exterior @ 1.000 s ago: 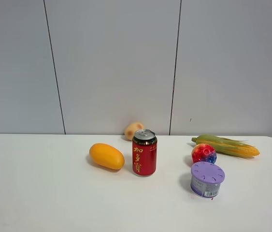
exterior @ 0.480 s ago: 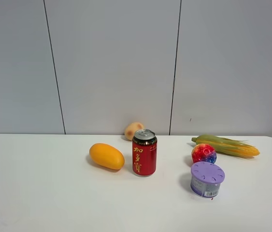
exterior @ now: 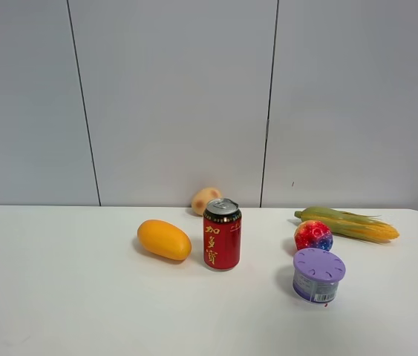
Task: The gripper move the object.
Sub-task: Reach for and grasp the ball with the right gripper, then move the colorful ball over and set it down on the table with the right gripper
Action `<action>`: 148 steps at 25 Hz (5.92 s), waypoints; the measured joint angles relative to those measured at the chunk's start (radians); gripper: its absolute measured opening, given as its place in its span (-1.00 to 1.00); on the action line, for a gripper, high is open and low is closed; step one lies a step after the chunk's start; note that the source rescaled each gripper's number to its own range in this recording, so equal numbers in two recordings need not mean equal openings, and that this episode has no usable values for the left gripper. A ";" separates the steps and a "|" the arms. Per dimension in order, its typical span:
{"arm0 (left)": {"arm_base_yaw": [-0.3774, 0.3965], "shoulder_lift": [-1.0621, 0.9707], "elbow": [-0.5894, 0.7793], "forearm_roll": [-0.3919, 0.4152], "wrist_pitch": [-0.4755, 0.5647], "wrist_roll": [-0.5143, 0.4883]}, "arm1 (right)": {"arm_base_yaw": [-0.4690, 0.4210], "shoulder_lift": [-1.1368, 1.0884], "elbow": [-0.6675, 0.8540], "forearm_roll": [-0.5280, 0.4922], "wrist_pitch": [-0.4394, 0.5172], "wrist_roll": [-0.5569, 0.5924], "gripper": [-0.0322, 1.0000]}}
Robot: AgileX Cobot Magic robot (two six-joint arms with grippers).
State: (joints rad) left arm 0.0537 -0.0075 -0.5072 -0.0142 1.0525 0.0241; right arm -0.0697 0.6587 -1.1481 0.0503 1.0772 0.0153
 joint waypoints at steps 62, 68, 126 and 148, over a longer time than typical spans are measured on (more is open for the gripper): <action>0.000 0.000 0.000 0.000 0.000 -0.001 | 0.183 1.063 -0.226 0.210 -0.251 -0.116 0.01; 0.000 0.000 0.000 0.000 0.000 -0.001 | 0.189 1.127 -0.226 0.209 -0.288 -0.108 0.01; 0.000 0.000 0.000 0.000 0.000 -0.004 | 0.189 1.490 -0.226 0.340 -0.608 -0.139 0.00; 0.000 0.000 0.000 0.000 0.000 -0.004 | 0.189 1.235 -0.226 0.281 -0.458 -0.135 -0.88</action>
State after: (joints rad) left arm 0.0537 -0.0075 -0.5072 -0.0139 1.0525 0.0200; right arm 0.1197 1.8934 -1.3741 0.3313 0.6194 -0.1200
